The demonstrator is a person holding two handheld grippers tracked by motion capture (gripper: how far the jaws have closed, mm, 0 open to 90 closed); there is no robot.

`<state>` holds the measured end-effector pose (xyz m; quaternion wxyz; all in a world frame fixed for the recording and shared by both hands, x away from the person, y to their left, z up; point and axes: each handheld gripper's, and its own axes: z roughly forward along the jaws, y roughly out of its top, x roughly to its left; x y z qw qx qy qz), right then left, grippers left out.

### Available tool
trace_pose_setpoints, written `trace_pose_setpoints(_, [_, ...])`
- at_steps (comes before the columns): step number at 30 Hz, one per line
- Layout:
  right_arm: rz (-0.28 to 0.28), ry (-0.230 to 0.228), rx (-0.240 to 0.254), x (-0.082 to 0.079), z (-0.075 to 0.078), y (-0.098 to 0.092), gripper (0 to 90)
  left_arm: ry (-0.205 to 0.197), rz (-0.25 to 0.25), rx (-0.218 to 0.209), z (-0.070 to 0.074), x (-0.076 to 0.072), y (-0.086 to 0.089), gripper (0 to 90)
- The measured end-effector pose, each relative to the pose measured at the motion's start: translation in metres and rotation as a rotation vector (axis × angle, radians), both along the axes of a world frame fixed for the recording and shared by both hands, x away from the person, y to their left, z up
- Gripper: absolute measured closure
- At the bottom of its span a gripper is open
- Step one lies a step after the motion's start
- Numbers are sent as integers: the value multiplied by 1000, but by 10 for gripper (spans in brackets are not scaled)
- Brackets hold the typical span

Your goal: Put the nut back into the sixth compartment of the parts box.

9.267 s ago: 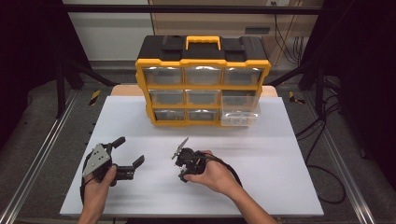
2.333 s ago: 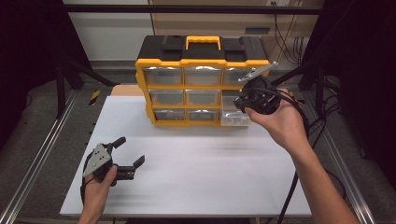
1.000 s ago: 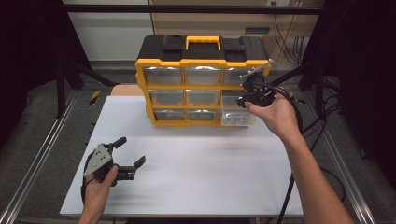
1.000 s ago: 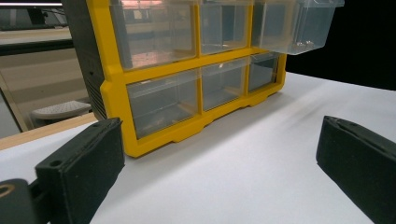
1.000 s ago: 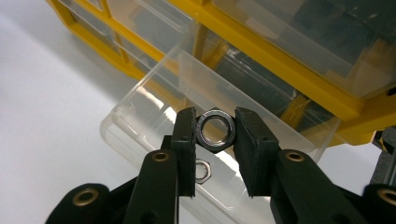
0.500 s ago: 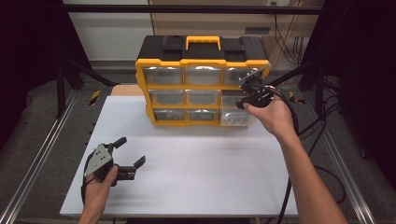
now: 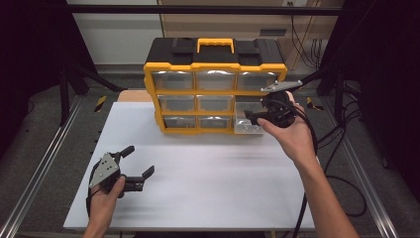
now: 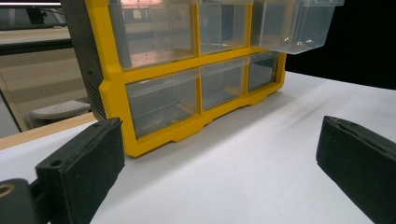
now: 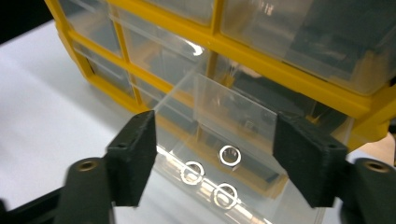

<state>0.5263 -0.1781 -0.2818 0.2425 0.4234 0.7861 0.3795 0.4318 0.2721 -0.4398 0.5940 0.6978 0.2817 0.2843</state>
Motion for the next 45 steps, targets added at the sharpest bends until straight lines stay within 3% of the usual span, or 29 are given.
trace_pose_setpoints(9, [-41,-177,60,-29,-9,-4,118,1,3,-3,0,0,1,11])
trace_pose_setpoints(19, [-115,-285,162,-53,-39,-11,64,0,6,-13,0,0,1,11])
trace_pose_setpoints(27, [-153,-305,226,-60,-63,-18,71,0,5,2,0,0,1,11])
trace_pose_setpoints(38, [-160,-333,202,-65,-87,-25,35,0,2,3,0,2,-1,11])
trace_pose_setpoints(45, [-163,-356,178,-67,-104,-23,68,0,2,1,0,3,-1,11])
